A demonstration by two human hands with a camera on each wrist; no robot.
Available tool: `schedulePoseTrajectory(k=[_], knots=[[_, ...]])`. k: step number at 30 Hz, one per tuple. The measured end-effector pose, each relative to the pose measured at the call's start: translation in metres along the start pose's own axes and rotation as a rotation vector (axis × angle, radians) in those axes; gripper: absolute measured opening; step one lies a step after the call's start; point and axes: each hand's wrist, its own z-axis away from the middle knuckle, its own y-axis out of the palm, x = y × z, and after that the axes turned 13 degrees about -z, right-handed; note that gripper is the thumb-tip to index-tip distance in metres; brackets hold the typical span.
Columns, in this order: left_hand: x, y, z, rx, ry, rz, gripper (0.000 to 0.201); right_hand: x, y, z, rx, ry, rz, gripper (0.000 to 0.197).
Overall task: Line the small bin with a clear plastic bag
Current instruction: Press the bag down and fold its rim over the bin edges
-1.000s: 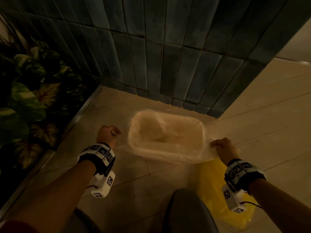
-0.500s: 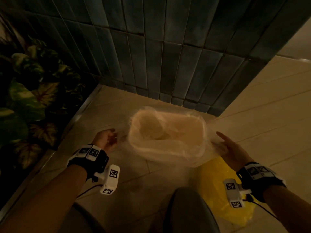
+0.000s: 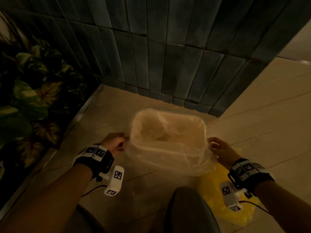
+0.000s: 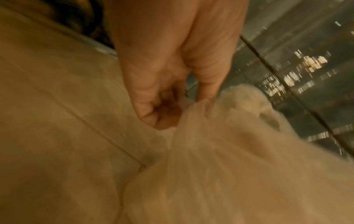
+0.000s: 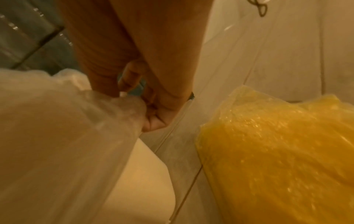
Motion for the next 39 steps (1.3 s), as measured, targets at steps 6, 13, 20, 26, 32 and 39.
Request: schedulePoseTrajectory(k=[6,13,20,26,32,39], knots=[[-0.009,-0.004,-0.012,-0.377,0.102,-0.506,0.006,0.009,-0.001,-0.009,-0.151,-0.271,0.690,0.014],[-0.022,0.007,-0.012,-0.476,0.177,-0.716,0.025,0.013,0.006,-0.009,-0.200,-0.221,0.742,0.021],[-0.027,0.005,-0.008,-0.294,0.037,-0.179,0.026,0.011,0.003,-0.011,-0.218,-0.027,0.493,0.032],[-0.026,0.003,-0.002,-0.202,0.013,0.023,0.009,0.019,0.007,-0.008,-0.120,-0.041,0.591,0.018],[-0.029,0.004,0.000,-0.243,0.041,-0.158,0.040,0.018,0.013,-0.007,-0.186,-0.270,0.671,0.026],[-0.025,0.004,-0.008,-0.289,0.100,-0.272,0.022,0.015,0.015,-0.012,-0.176,-0.204,0.400,0.018]])
